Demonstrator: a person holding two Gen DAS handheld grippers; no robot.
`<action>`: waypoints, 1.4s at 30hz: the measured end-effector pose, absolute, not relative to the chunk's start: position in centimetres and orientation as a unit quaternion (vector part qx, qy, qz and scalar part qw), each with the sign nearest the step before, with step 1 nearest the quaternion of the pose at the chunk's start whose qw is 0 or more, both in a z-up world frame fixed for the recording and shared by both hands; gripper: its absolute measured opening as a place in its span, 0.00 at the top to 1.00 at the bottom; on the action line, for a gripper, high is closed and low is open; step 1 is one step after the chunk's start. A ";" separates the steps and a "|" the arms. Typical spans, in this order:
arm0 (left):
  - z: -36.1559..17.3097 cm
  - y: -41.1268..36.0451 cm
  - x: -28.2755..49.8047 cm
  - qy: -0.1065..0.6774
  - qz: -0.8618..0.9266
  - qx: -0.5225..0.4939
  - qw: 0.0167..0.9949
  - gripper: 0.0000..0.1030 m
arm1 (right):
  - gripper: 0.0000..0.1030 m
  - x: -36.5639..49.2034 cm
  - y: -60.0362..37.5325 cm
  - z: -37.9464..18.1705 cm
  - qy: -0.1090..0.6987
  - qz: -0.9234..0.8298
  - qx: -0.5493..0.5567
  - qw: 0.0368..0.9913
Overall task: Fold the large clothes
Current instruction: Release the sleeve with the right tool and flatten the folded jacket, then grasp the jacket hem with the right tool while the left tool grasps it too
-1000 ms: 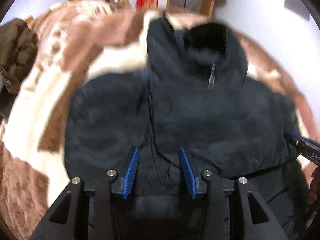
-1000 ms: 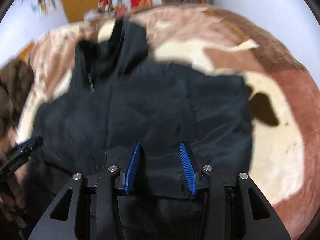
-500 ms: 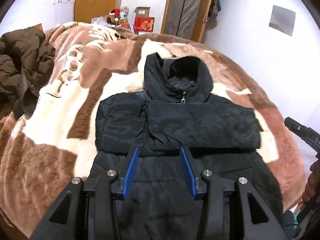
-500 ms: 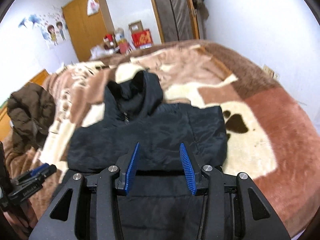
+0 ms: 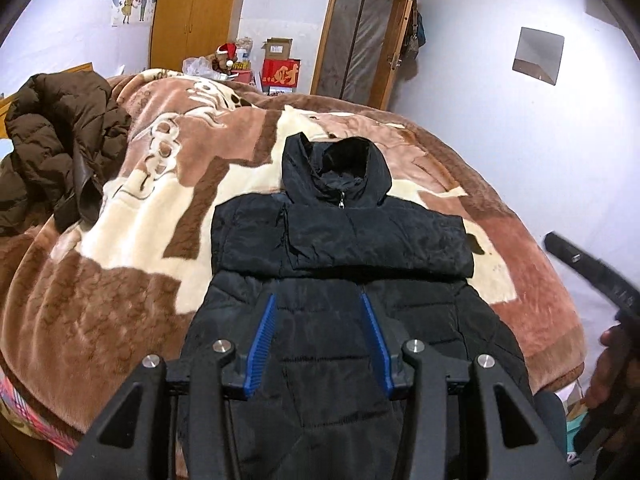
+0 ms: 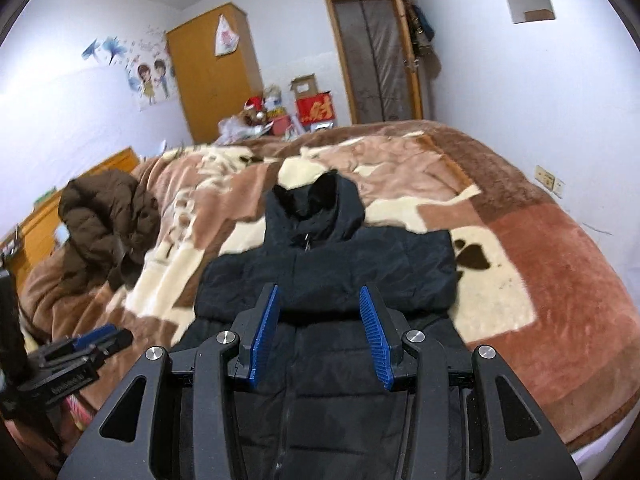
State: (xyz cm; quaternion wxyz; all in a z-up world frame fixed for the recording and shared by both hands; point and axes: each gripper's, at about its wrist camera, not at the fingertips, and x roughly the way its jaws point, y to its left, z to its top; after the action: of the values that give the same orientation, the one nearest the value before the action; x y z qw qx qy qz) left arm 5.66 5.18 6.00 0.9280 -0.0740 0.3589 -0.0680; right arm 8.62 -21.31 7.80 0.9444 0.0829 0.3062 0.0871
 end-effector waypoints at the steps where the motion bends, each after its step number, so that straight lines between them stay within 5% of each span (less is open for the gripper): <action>1: 5.8 5.2 5.5 0.362 -0.070 -0.075 0.927 0.56 | 0.59 8.7 -21.0 7.3 0.311 0.095 0.083 0.942; 16: 5.5 5.3 13.2 0.378 -0.058 -0.053 0.922 0.54 | 0.59 18.8 -19.4 5.0 0.319 0.156 0.029 0.935; 29: 4.6 5.5 31.7 0.389 -0.070 -0.064 0.916 0.54 | 0.59 35.7 -21.6 4.4 0.359 0.144 0.056 0.921; 42: -2.2 5.3 50.1 0.434 -0.043 -0.101 0.894 0.54 | 0.59 51.1 -25.2 -3.1 0.416 0.123 0.152 0.888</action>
State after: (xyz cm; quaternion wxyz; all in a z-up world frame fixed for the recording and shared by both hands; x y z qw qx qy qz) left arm 50.07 5.30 -2.23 0.8942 -0.1013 0.4339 -0.0432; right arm 51.14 -25.15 -3.11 0.8883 0.1515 0.4158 0.1228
